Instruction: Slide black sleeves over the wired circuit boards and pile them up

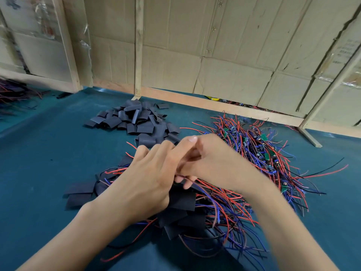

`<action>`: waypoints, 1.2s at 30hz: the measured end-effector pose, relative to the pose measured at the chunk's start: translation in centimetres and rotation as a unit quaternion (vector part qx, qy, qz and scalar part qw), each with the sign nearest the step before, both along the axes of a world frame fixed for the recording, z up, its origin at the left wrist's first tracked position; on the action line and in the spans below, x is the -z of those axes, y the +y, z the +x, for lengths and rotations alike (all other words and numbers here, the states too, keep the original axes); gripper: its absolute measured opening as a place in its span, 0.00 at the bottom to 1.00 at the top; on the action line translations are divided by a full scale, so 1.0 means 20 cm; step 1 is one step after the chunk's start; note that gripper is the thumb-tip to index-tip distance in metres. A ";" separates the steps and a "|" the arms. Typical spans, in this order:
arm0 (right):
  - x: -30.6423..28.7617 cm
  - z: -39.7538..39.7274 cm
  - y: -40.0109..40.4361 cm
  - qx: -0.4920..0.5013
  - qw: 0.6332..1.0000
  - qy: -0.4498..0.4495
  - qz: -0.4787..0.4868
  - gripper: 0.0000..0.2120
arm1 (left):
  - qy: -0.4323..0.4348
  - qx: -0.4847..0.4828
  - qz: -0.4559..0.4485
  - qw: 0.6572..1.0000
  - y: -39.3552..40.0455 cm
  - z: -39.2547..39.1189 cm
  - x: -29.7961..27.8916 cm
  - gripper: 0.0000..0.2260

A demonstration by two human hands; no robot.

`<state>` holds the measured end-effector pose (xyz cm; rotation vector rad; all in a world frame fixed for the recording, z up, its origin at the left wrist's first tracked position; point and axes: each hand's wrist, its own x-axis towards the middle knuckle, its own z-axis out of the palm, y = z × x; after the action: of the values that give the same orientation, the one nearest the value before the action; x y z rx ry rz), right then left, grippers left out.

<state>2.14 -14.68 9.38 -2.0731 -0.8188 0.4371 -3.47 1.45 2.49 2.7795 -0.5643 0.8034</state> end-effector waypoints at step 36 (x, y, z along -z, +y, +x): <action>0.01 0.48 -0.91 0.432 0.885 -0.086 0.152 0.12 | 0.267 -0.174 -0.071 0.945 0.33 0.50 -0.14 0.17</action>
<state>11.77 -32.81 9.09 -1.9546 0.0138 -0.3526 6.60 7.99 5.20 2.8138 0.0816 0.1041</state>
